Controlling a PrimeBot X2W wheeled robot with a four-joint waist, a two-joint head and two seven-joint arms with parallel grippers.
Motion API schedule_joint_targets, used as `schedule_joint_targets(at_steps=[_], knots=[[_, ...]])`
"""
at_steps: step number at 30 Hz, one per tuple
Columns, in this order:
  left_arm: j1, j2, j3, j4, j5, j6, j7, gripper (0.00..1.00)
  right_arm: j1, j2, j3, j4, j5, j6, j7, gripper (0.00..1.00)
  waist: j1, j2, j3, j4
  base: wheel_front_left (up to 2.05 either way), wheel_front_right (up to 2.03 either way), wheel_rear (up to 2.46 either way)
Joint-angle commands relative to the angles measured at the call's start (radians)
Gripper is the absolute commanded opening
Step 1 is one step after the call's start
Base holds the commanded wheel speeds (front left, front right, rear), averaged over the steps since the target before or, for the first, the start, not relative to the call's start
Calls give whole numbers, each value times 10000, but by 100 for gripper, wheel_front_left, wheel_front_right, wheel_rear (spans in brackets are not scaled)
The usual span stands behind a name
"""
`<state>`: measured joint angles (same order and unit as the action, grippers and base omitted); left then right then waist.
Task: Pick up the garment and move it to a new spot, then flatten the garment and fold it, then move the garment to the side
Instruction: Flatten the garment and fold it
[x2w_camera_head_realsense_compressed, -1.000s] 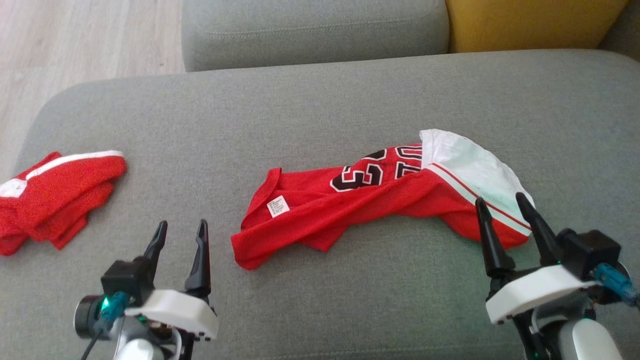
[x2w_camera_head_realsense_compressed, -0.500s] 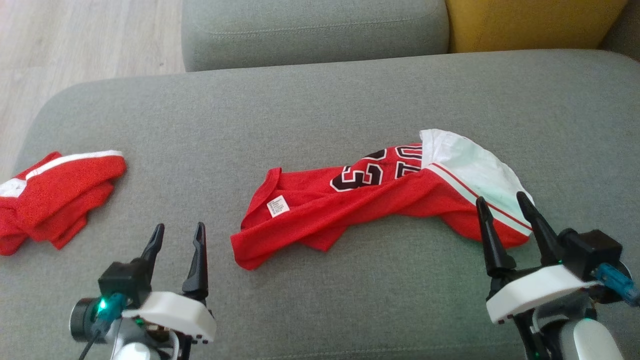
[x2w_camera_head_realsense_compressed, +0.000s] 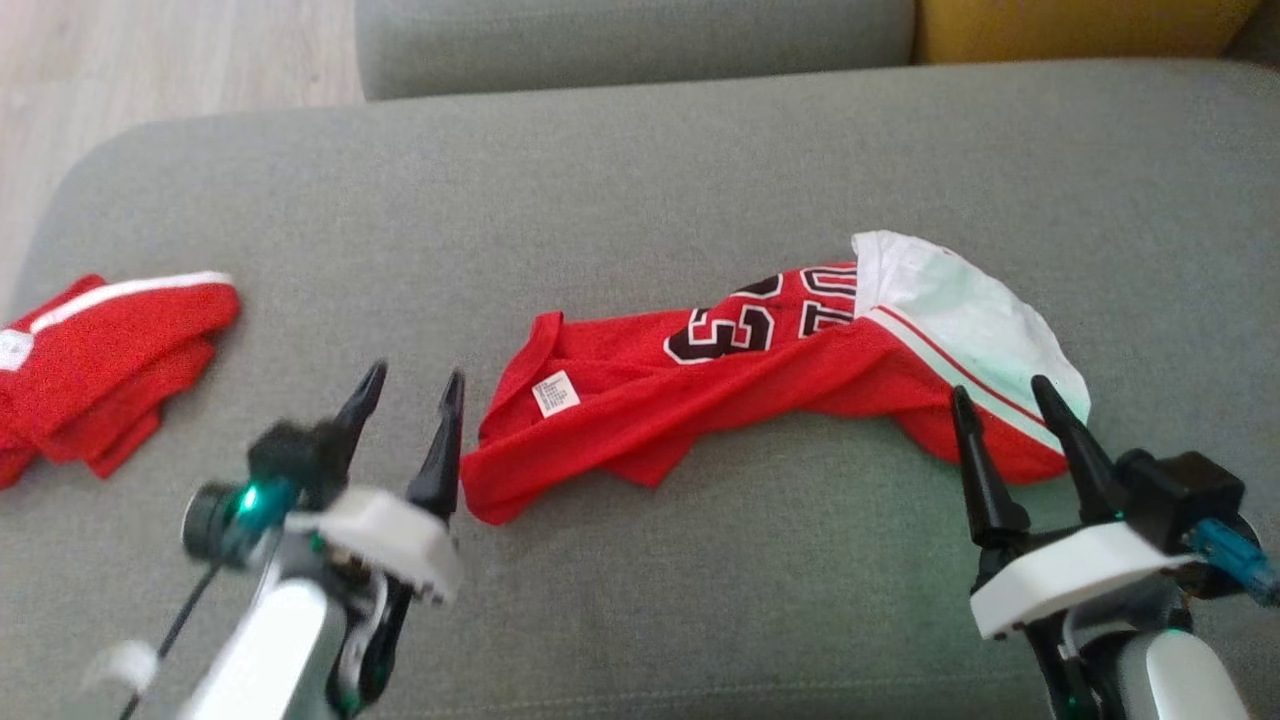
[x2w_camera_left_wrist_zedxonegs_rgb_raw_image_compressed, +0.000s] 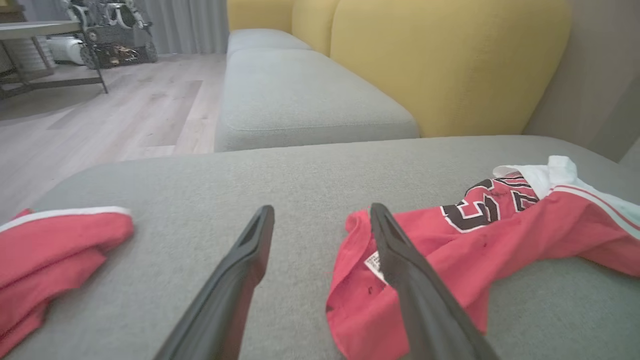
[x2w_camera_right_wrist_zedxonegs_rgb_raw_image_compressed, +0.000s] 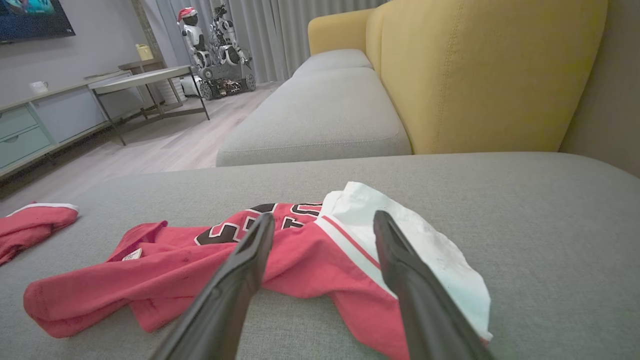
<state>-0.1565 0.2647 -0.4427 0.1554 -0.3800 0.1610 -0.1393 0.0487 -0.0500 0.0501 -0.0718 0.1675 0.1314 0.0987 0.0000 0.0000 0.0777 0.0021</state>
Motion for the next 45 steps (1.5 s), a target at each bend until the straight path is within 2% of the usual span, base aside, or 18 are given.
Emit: schedule_joint_targets(at_steps=[1, 9, 14, 15, 16, 17, 23, 28, 34, 37, 41, 45], knots=[[-784, 11, 285, 12, -21, -146, 69, 100, -570, -120, 261, -387, 49, -7, -6, 100, 0, 0, 199, -83, 0, 0, 0], [-2205, -421, -292, 2986, -382, -1304, 682, 100, -880, -113, 366, -186, 178, -7, -120, 100, 0, 0, 743, -546, 0, 0, 0], [-2651, -596, -304, 4385, -644, -1745, 547, 100, -984, -104, 303, -84, 253, -7, -208, 100, 0, 0, 916, -703, 0, 0, 0], [-2737, -649, -276, 4598, -719, -1820, 485, 95, -999, -102, 299, -72, 264, -7, -221, 100, 0, 0, 934, -717, 0, 0, 0], [-2819, -693, -249, 4779, -793, -1914, 406, 12, -1013, -99, 299, -61, 274, -7, -231, 100, 0, 0, 950, -732, 0, 0, 0], [-2890, -736, -199, 4940, -894, -2012, 316, 0, -1026, -96, 300, -49, 285, -7, -240, 100, 0, 0, 967, -746, 0, 0, 0], [-3331, -800, -67, 5549, -1261, -2474, -247, 0, -1089, -79, 265, 9, 350, -7, -291, 100, 0, 0, 1031, -754, 0, 0, 0], [-3675, -703, 342, 5104, -1462, -2547, -923, 0, -1083, -66, 205, 37, 379, -7, -330, 100, 0, 0, 991, -735, 0, 0, 0], [-3967, -329, 831, 3691, -1402, -2227, -1116, 0, -1052, -47, 88, -14, 418, -7, -323, 100, 0, 0, 992, -633, 0, 0, 0], [-4053, -161, 1022, 3397, -1499, -1967, -816, 0, -1085, -36, 105, -59, 428, -7, -307, 100, 0, 0, 1039, -636, 0, 0, 0], [-3982, -113, 1156, 3937, -1925, -1820, 152, 0, -1204, -25, 230, -62, 456, -7, -308, 100, 0, 0, 1161, -767, 0, 0, 0], [-3910, -228, 1211, 4668, -2144, -1883, 145, 0, -1309, -19, 319, -1, 514, -7, -381, 100, 0, 0, 1280, -925, 0, 0, 0]])
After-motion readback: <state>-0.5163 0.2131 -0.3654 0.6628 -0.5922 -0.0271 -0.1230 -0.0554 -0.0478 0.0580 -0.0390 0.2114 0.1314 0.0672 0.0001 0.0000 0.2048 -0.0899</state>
